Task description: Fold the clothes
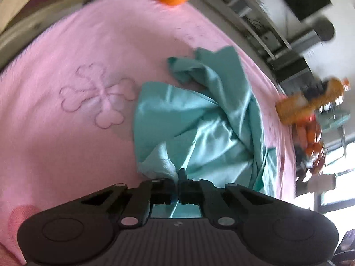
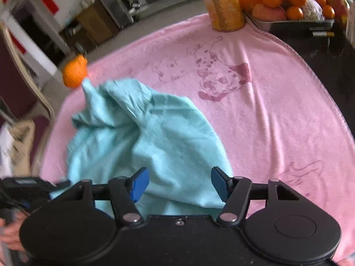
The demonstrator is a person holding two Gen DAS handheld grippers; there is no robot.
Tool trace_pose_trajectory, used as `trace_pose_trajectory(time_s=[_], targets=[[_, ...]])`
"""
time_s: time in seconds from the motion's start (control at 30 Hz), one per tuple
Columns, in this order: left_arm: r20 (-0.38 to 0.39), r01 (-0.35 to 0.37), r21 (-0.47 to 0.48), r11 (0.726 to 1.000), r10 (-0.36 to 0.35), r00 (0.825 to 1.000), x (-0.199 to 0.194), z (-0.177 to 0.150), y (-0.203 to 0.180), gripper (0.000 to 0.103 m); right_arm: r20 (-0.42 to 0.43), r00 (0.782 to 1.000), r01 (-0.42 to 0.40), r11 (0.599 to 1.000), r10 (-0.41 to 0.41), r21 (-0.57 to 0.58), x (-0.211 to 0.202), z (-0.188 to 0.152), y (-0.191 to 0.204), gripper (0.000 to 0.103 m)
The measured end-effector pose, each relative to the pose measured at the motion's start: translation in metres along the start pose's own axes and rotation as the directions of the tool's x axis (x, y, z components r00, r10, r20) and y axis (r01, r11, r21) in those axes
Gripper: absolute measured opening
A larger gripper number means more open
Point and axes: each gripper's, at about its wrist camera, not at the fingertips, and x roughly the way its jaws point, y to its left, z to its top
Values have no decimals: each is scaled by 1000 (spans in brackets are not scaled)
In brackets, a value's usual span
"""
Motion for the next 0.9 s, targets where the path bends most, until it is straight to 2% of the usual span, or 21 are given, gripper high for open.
trace_pose_trajectory(time_s=[0.1,0.17,0.23,0.3,0.4,0.43,0.47,0.5,0.53,0.57,0.6,0.63,0.67,0.73,0.8,0.83,0.87,0.9], targets=[[28,-21,42,999,19,999,-3,-3,-5,1,-50,998,26,996,-30,-83,8,-7,3,60],[91,-64,86,994,57,994,-12,-5,-9,0,-44,997,61,986,-69,-154,8,-13,8,63],[188,-154,173,973,121,975,-21,-10,-23,0,-36,994,96,970,-107,-224,8,-18,12,69],[244,-200,243,949,140,960,-23,-16,-36,0,-24,989,131,947,-144,-293,9,-24,16,69],[243,-205,289,935,135,961,-19,-21,-42,0,-6,979,184,903,-203,-389,12,-33,20,68],[235,-205,292,934,138,962,-17,-21,-43,0,9,975,204,884,-221,-420,13,-36,21,65],[225,-203,290,935,140,964,-14,-21,-43,0,45,968,239,848,-247,-473,15,-40,25,59],[215,-202,289,936,142,966,-12,-22,-43,0,92,961,270,804,-262,-530,17,-45,31,53],[205,-200,287,937,144,968,-9,-22,-43,0,139,952,302,754,-274,-583,19,-49,38,42],[203,-201,288,936,145,968,-8,-22,-43,0,187,941,334,700,-281,-631,20,-54,44,35],[202,-202,288,936,147,968,-8,-22,-43,0,227,937,349,666,-267,-659,19,-59,50,30],[203,-203,288,936,147,968,-8,-23,-43,0,265,931,365,631,-251,-685,18,-63,56,13],[203,-203,288,936,147,968,-7,-24,-43,0,282,927,375,649,-249,-662,15,-59,54,1],[198,-198,287,937,144,970,-8,-25,-43,0,315,917,394,685,-246,-612,8,-50,51,1],[186,-187,284,940,137,973,-8,-26,-42,1,327,907,383,841,-264,-382,-13,-21,18,1],[162,-169,283,944,127,979,-7,-27,-40,2,331,903,366,895,-275,-254,-24,-7,1,1],[137,-151,282,947,116,984,-5,-28,-39,4,302,911,323,941,-282,-98,-33,6,-27,1],[108,-134,277,951,108,988,-3,-29,-37,6,265,924,279,960,-276,28,-37,13,-52,1]])
